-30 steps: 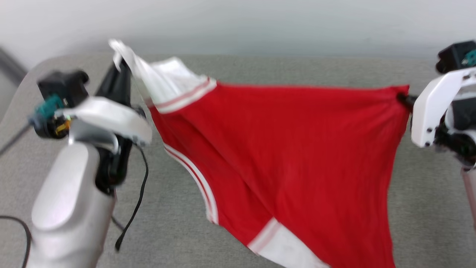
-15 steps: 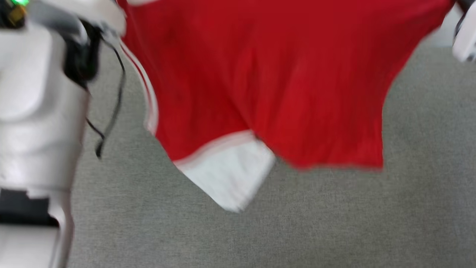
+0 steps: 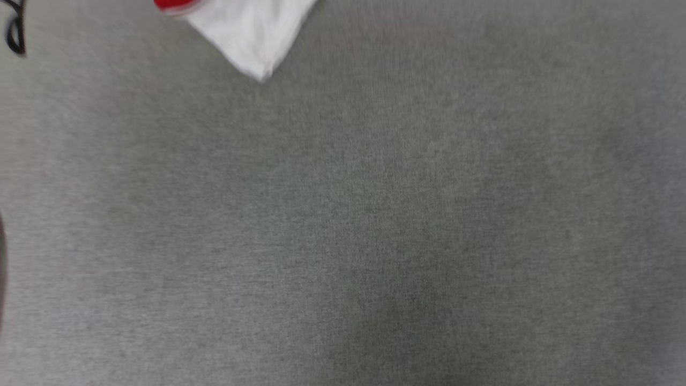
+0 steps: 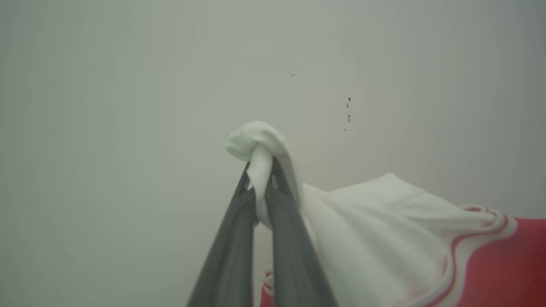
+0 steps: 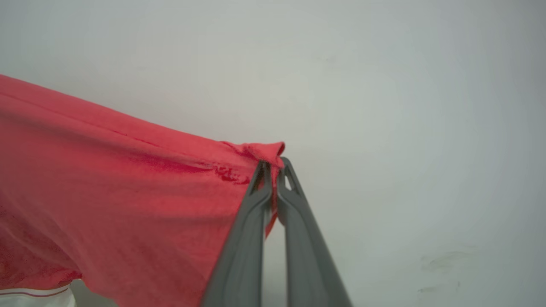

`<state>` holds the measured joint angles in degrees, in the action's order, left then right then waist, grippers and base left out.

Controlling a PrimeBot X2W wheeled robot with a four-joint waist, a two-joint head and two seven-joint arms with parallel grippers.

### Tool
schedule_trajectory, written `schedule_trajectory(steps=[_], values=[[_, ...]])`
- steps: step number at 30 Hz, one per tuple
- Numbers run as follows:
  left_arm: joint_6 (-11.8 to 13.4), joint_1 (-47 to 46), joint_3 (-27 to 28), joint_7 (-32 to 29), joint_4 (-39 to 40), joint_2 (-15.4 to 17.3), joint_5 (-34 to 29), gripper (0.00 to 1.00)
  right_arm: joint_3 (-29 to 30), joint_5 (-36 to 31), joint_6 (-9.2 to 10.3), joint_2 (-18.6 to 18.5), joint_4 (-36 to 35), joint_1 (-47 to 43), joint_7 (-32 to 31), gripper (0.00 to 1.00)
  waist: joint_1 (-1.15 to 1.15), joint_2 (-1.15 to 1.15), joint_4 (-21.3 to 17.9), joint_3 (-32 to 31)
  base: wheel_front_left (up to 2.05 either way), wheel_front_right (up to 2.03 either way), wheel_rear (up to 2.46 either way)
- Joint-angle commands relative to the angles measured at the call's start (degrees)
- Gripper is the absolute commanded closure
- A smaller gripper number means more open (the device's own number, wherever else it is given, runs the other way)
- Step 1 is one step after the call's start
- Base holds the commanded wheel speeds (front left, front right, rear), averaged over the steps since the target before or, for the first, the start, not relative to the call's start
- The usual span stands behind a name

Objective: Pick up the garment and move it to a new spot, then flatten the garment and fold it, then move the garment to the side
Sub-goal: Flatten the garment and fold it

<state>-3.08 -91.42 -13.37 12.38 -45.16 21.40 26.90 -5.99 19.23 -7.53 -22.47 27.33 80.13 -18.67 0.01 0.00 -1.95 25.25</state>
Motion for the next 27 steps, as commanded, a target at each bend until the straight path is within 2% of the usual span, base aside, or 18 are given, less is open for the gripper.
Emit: schedule_trajectory(steps=[1, 9, 15, 20, 27], values=[[-0.03, -1.35, 0.34, 0.32, -0.31, 0.70, -0.12, 1.00, -0.15, -0.13, 0.08, -0.40, 0.14, 1.39, 0.92, 1.00, -0.01, 0.00, -0.87, 4.06, 0.00, 0.00, 0.00], [-0.35, -5.07, 0.45, 0.87, -2.10, 0.82, 0.44, 1.00, -2.49, 0.81, 0.08, 0.11, 3.45, 7.06, 4.11, 1.00, -0.01, 0.00, -0.75, 10.82, 0.00, 0.00, 0.00], [-1.25, -2.06, 0.15, 1.89, -4.40, -0.64, 1.18, 1.00, -5.99, 2.05, 0.08, 1.29, 7.59, 6.85, 6.83, 1.00, -0.01, 0.00, -0.33, 12.78, 0.00, 0.00, 0.00], [-2.25, 2.19, 0.25, 2.52, -5.87, -1.49, 2.15, 1.00, -9.18, 4.04, 0.08, 1.22, 10.72, 4.15, 8.78, 1.00, -0.01, 0.00, 0.11, 12.12, 0.00, 0.00, 0.00], [-3.49, 15.40, 2.09, 2.90, -3.99, -1.59, 4.59, 1.00, -13.95, 8.66, 0.08, -1.34, 11.63, -6.75, 10.85, 1.00, -0.01, 0.00, 1.13, 5.87, 0.00, 0.00, 0.00]])
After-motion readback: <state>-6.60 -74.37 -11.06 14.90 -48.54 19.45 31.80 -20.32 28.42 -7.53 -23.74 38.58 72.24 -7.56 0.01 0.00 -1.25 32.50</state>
